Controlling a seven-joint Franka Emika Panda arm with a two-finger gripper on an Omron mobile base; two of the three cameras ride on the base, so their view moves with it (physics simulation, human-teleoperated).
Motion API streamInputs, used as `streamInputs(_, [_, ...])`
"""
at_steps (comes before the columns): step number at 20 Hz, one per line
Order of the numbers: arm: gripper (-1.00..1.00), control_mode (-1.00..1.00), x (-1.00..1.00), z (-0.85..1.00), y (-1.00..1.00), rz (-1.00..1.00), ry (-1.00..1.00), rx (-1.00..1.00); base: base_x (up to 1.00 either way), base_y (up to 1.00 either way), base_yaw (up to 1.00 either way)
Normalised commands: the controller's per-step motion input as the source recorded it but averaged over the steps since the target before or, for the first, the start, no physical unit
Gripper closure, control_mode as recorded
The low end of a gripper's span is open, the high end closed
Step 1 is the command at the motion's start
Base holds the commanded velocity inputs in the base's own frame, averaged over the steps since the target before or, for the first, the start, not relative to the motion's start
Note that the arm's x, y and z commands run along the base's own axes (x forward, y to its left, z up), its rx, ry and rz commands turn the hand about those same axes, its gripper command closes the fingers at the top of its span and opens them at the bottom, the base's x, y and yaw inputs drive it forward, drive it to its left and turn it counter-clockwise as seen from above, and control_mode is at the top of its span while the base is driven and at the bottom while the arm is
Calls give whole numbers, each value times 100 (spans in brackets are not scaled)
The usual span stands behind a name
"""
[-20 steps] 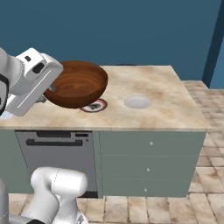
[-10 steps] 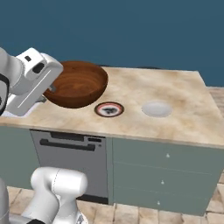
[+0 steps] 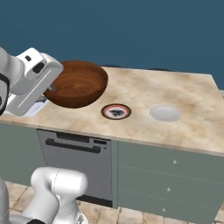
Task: Move the bowls from the cabinet to the plates on the dining table.
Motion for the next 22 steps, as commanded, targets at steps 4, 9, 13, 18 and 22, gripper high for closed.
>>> streamInputs(4, [100, 100, 0, 0, 0, 0, 0, 0, 29, -33, 8])
streamInputs(9, [100, 100, 0, 0, 0, 0, 0, 0, 42, -31, 2])
streamInputs(13, [100, 100, 0, 0, 0, 0, 0, 0, 47, -25, 0])
streamInputs(18, [100, 100, 0, 0, 0, 0, 0, 0, 43, -23, 0])
streamInputs(22, [100, 100, 0, 0, 0, 0, 0, 0, 37, -20, 0])
